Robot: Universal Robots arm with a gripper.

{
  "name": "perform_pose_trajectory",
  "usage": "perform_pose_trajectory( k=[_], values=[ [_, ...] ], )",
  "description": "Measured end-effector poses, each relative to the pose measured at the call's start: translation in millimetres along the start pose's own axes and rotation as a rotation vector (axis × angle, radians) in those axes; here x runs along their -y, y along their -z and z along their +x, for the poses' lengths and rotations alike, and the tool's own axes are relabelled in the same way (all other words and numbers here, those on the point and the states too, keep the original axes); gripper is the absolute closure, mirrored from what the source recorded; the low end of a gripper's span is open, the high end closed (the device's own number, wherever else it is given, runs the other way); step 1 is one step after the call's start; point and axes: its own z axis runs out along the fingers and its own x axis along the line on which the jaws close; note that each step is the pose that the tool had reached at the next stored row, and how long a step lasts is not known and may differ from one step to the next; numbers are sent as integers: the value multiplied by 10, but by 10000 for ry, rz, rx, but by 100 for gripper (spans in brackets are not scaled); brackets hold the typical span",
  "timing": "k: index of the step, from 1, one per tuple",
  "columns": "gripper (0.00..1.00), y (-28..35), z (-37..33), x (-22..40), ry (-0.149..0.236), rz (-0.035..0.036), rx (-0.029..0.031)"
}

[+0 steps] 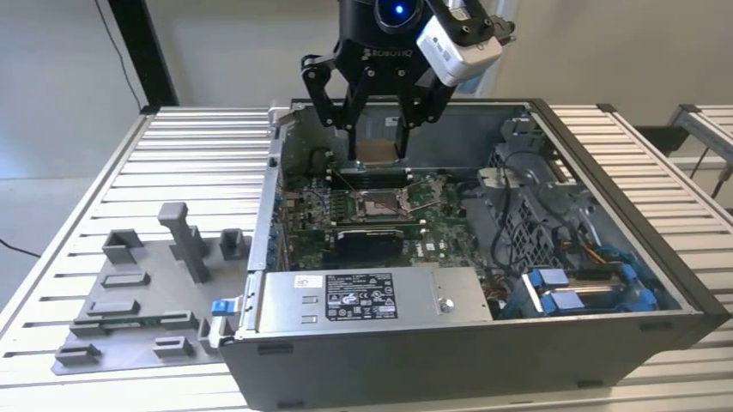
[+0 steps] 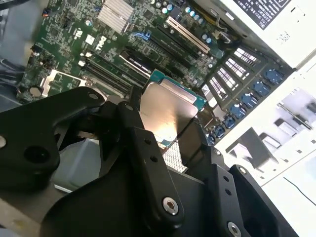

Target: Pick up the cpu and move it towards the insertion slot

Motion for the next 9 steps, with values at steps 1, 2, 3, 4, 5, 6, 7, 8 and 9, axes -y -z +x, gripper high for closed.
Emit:
perform_pose_trajectory(
  k=[1, 2, 3, 4, 5, 6, 7, 8, 9],
  values=[
    [100, 0, -1, 0, 0, 0, 0],
    [100, 0, -1, -1, 1, 1, 0],
    [100, 0, -2, -5, 1, 1, 0],
    [100, 0, -2, -11, 1, 1, 0],
    [100, -1, -2, -19, 1, 0, 0],
    [100, -2, -3, -33, 1, -1, 1],
    [100, -2, -4, -51, 1, 0, 0],
    [100, -3, -4, -71, 0, 0, 0],
    [100, -3, -6, -92, 0, 1, 0]
  ],
)
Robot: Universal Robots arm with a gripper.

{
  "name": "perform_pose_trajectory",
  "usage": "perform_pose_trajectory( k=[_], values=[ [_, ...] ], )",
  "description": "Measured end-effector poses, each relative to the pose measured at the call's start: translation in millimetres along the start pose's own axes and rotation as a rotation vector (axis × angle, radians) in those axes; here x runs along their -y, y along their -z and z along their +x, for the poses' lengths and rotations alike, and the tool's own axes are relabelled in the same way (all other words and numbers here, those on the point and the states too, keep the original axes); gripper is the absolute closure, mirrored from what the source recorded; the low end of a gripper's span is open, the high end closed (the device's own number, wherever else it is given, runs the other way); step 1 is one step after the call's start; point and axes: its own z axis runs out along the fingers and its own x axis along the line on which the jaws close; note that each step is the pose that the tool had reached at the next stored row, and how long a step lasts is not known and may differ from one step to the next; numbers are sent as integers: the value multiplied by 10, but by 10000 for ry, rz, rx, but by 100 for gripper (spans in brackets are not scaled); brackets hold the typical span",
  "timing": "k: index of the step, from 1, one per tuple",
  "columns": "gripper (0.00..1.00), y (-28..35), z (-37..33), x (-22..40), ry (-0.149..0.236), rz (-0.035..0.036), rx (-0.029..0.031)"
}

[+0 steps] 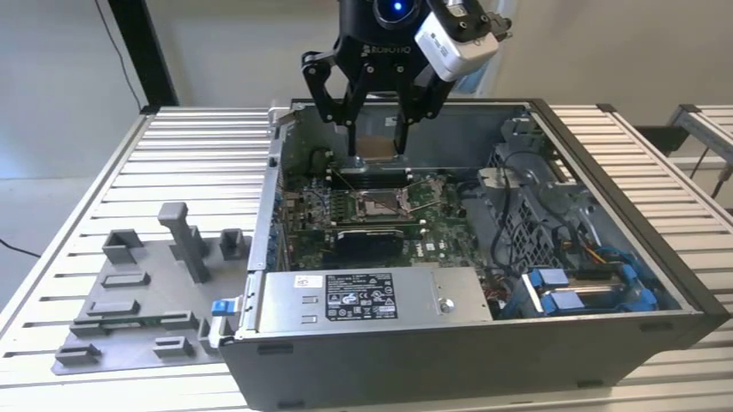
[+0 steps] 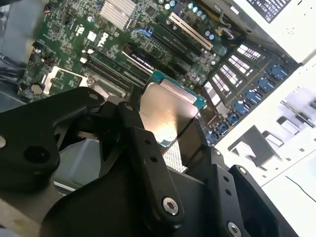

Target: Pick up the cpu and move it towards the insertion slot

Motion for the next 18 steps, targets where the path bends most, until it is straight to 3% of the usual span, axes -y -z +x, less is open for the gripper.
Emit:
perform_pose_trajectory(
  k=[11, 18],
  values=[
    [100, -8, -10, -202, 0, 0, 0],
    [100, -9, -11, -216, 0, -1, 0]
  ],
)
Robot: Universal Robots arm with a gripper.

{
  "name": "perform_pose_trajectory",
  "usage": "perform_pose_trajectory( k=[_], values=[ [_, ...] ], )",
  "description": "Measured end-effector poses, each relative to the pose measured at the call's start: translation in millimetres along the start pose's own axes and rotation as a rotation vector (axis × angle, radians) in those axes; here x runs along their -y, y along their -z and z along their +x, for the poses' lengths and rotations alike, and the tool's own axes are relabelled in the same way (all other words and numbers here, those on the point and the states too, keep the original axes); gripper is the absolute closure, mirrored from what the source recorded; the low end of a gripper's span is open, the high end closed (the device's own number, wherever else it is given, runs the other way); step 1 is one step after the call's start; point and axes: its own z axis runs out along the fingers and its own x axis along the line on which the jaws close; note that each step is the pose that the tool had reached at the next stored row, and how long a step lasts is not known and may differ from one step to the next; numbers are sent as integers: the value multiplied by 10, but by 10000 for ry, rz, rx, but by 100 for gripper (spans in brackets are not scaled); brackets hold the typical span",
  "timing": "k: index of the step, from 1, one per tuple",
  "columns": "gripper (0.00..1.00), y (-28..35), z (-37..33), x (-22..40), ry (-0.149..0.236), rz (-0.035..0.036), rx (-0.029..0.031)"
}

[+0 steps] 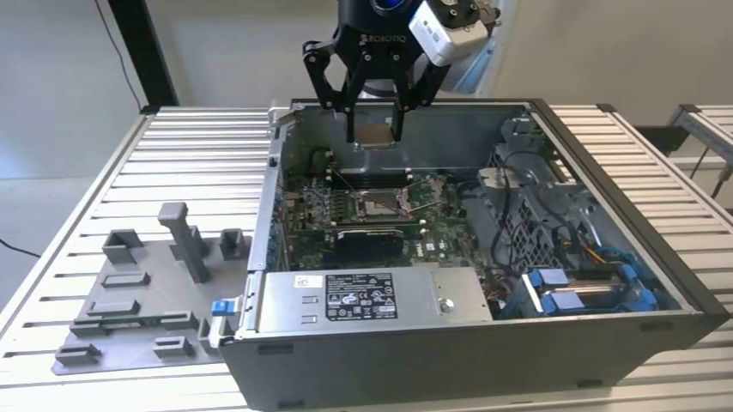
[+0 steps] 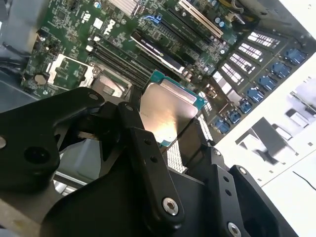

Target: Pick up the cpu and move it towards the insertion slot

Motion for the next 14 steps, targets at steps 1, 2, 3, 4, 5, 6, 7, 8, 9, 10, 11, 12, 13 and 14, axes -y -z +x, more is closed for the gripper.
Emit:
perform_pose_trajectory(
  k=[1, 2, 3, 4, 5, 6, 7, 8, 9, 10, 11, 12, 13, 14],
  values=[
    [100, 0, 0, 0, 0, 0, 0],
    [100, 0, 0, -1, 0, 0, 0],
    [100, -1, 0, -7, -2, -1, 0],
    [100, -1, 0, -15, -3, 0, -1],
    [100, -2, -1, -28, -1, 0, 0],
    [100, -3, -2, -44, -1, 1, -1],
    [100, -5, -3, -60, -1, 0, 0],
    [100, -7, -4, -85, 0, -1, 0],
    [100, -10, -6, -117, 0, 1, -1],
    [100, -12, -7, -144, 0, 1, 0],
    [100, -16, -8, -167, -1, 0, 0],
    [100, -20, -10, -193, 0, 1, -1],
    [100, -29, -12, -224, 0, -1, 0],
    [100, -39, -13, -254, 0, -1, 1]
  ],
)
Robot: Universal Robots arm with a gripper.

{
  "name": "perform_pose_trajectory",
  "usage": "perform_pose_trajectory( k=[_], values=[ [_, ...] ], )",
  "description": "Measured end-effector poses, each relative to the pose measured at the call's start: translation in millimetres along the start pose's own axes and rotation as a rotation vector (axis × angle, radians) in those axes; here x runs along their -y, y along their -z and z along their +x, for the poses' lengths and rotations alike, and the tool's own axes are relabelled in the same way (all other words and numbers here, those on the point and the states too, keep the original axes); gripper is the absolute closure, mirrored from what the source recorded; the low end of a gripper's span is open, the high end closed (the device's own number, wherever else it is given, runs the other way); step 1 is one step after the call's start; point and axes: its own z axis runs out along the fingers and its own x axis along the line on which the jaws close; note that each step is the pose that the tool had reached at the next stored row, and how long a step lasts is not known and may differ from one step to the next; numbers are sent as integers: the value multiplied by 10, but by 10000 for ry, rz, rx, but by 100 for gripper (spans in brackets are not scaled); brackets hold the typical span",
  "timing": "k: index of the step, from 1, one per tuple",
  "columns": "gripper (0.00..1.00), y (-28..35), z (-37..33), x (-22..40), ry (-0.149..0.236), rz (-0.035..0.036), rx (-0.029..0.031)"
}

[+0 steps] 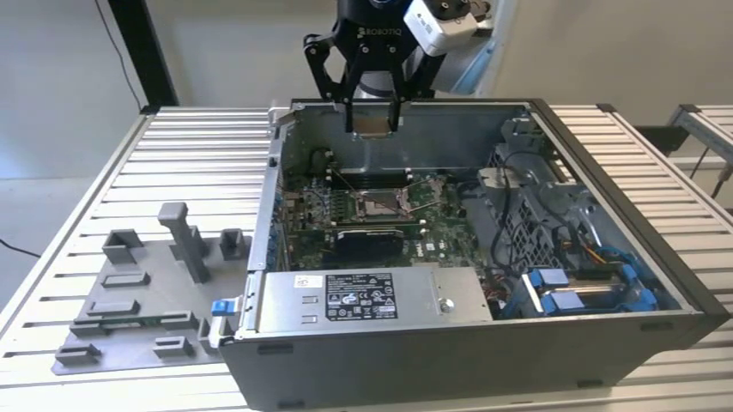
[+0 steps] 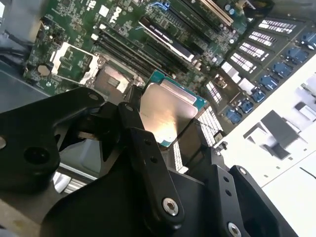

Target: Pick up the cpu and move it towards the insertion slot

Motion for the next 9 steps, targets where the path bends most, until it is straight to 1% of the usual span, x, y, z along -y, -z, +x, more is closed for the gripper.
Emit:
perform_pose_trajectory(
  k=[4, 8, 9],
  values=[
    [100, -30, -8, -86, -5, -3, 0],
    [100, -60, -21, -199, -10, -2, 0],
    [100, -64, -23, -214, -21, -2, 0]
  ],
)
